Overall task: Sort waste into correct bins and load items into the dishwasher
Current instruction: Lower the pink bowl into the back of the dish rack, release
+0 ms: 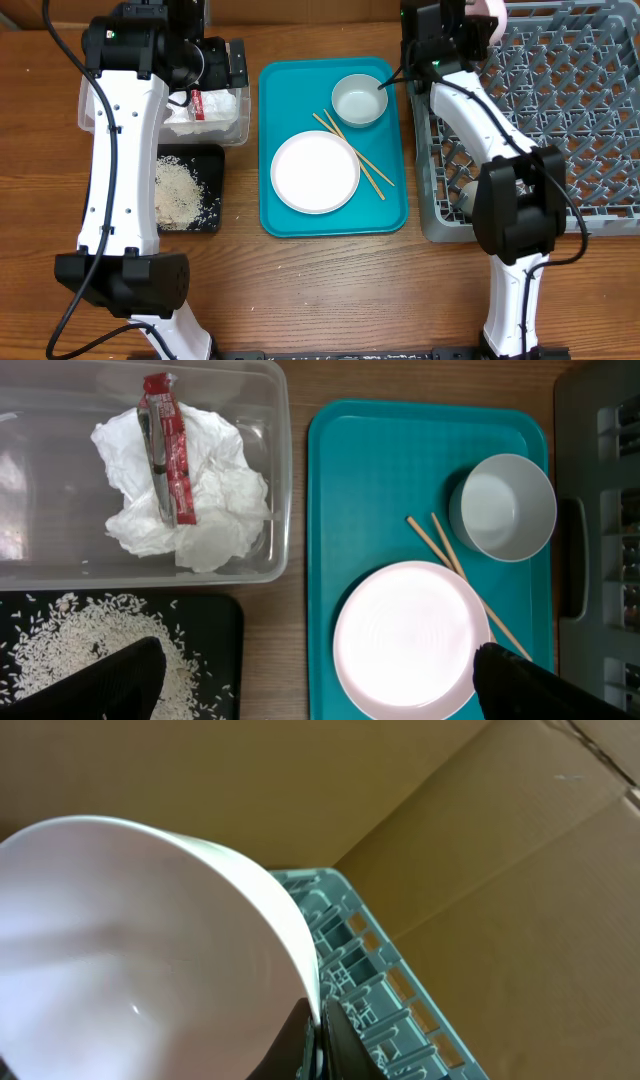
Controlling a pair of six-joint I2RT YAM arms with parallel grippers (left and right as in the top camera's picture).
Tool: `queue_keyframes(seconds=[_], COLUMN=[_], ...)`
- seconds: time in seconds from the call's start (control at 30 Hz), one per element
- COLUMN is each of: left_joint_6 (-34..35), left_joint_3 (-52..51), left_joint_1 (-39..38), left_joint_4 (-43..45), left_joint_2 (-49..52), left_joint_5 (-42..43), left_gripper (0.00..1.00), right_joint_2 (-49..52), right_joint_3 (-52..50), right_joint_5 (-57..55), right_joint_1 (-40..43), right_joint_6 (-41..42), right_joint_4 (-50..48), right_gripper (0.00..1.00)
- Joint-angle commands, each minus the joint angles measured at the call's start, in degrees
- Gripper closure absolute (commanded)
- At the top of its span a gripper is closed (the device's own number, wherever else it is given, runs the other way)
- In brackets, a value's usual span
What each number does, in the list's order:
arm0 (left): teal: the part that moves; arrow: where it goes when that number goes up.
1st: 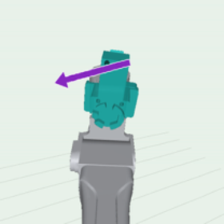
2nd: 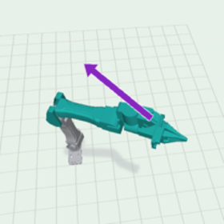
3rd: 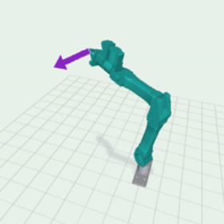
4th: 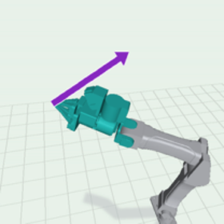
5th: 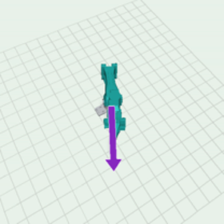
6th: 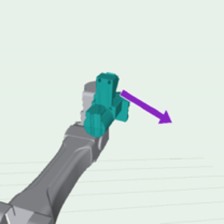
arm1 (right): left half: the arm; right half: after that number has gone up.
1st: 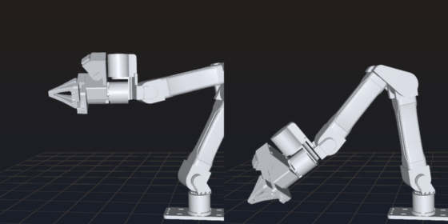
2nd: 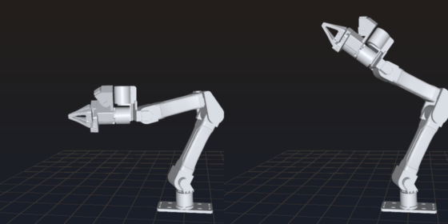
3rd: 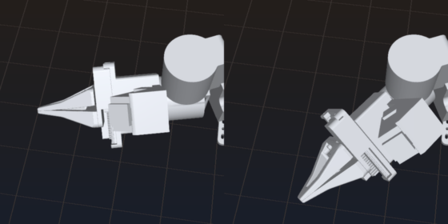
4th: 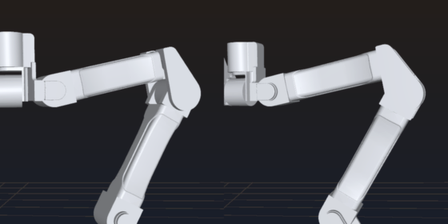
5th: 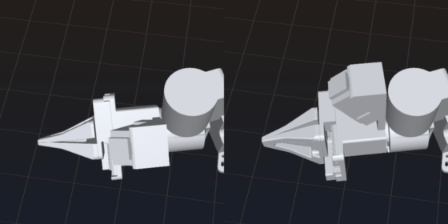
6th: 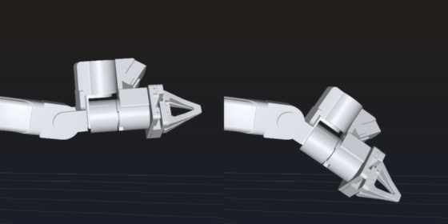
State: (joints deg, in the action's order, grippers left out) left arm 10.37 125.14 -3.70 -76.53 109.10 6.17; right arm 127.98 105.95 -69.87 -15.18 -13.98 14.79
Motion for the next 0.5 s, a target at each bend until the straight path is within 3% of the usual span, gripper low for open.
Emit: queue_keyframes(seconds=[0.0, 0.37, 0.4, 0.47], left_joint_6=[-0.5, -0.5, -0.5, -0.5], left_joint_3=[0.6, 0.6, 0.6, 0.6], left_joint_1=[-0.1, -0.1, -0.1, -0.1], left_joint_4=[0.0, 0.0, 0.0, 0.0], left_joint_2=[-0.3, -0.3, -0.3, -0.3], left_joint_5=[-0.4, -0.4, -0.4, -0.4], left_gripper=[0.00, 0.00, 0.00, 0.00], right_joint_2=[2.0, 3.7, 3.7, 3.7], right_joint_3=[0.4, 0.4, 0.4, 0.4], right_joint_5=[-0.6, -0.5, -0.5, -0.6], right_joint_1=[-0.9, -3.2, -3.3, -3.4], right_joint_6=[-1.1, -1.0, -1.0, -1.0], right_joint_4=[0.1, 2.0, 2.0, 2.1], right_gripper=[0.96, 0.96, 0.94, 0.76])
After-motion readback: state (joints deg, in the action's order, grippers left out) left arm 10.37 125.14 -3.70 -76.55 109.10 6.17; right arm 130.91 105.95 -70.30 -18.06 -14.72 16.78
